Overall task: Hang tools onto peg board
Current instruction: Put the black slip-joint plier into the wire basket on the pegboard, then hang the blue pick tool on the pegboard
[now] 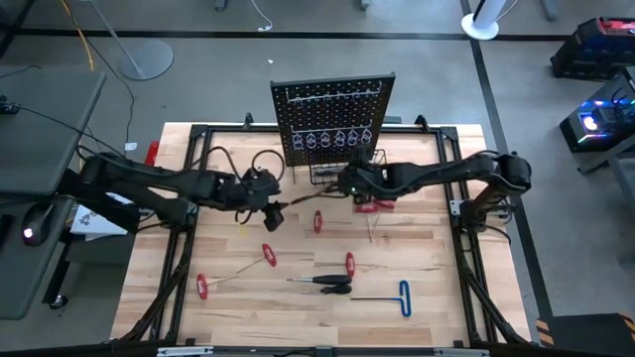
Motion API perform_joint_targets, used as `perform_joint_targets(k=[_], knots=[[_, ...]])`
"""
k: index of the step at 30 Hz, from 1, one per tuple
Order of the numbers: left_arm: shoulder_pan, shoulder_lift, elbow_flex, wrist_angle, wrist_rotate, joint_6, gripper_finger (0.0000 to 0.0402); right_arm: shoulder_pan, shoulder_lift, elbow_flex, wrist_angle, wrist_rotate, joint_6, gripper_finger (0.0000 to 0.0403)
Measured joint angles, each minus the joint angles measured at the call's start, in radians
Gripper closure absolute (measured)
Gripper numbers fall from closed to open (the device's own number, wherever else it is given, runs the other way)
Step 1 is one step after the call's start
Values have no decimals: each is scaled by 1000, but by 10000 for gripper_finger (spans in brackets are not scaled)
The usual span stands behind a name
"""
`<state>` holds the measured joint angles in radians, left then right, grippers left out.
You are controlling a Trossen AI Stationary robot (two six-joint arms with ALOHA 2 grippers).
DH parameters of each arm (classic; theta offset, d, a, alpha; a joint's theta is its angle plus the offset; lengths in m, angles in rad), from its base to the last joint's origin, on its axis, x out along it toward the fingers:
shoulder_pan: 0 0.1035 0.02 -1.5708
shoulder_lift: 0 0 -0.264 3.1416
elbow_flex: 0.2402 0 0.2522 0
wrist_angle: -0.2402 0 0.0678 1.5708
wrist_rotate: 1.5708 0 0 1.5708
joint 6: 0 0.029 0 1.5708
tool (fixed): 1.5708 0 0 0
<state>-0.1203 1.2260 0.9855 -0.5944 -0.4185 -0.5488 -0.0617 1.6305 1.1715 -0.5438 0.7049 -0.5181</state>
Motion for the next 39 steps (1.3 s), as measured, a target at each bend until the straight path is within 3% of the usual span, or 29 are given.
perform_joint_targets(k=[9,16,20,24,31,39], knots=[[9,-44,0,25,-47,1,195,-68,2,-63,97,-78,-113,376],[7,-43,0,24,-44,-5,195,-78,1,-63,136,-126,-92,269],[7,-43,0,24,-39,-7,195,-61,1,-63,145,-90,-93,217],[7,-43,0,21,-38,8,195,-42,1,-63,135,-15,-94,190],[7,-43,0,-13,-37,10,195,-34,-4,-62,-103,46,-78,184],[7,-45,0,-47,-29,17,195,-8,-92,-60,-320,32,172,183]])
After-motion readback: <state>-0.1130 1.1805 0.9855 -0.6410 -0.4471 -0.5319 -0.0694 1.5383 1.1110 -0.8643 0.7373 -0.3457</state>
